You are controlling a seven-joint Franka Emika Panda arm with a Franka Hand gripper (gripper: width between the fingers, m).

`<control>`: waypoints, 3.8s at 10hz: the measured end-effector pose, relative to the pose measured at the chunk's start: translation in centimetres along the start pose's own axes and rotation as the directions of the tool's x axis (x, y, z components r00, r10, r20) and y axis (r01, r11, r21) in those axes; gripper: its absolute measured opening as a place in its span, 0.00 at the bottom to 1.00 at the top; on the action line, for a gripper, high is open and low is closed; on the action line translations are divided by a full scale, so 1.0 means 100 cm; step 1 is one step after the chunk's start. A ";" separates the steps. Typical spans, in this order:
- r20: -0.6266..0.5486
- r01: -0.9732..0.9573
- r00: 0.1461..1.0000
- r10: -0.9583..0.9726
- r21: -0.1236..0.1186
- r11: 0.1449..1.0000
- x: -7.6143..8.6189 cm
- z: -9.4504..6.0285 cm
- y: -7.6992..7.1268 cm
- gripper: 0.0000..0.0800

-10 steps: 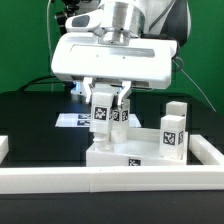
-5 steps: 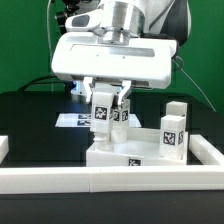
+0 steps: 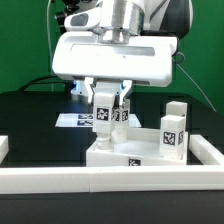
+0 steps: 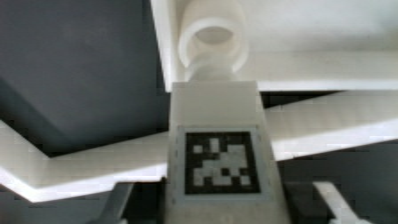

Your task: Assemble square table

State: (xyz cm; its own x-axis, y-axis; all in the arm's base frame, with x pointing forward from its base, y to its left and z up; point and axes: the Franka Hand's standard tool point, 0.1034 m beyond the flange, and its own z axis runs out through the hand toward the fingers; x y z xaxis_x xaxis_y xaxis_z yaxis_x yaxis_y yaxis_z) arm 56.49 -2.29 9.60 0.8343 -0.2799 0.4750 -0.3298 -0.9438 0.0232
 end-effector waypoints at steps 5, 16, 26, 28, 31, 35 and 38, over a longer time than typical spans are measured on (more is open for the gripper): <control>-0.011 0.013 1.000 -0.013 -0.007 1.000 -0.005 0.004 0.000 0.36; -0.045 0.045 0.998 -0.046 -0.029 0.999 -0.012 0.018 0.000 0.36; -0.061 0.051 0.997 -0.052 -0.018 0.999 0.007 0.005 0.008 0.81; -0.028 0.047 0.998 -0.047 -0.012 0.999 0.007 0.005 0.008 0.81; 0.132 0.024 0.991 -0.024 0.004 1.000 -0.001 0.009 0.006 0.81; 0.413 -0.035 0.910 0.034 -0.005 0.999 -0.003 0.018 0.022 0.81; 0.439 -0.052 0.897 0.049 -0.004 0.999 0.003 0.017 0.014 0.81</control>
Offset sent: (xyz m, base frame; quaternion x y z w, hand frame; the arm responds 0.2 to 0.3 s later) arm 0.0052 -0.0040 -0.0009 -0.0037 0.0065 -0.0047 1.0000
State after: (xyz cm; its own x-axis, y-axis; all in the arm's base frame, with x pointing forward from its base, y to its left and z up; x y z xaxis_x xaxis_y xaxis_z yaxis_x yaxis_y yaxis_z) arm 57.04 -3.99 8.29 0.9263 -0.3746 0.0409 -0.3750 -0.9270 0.0022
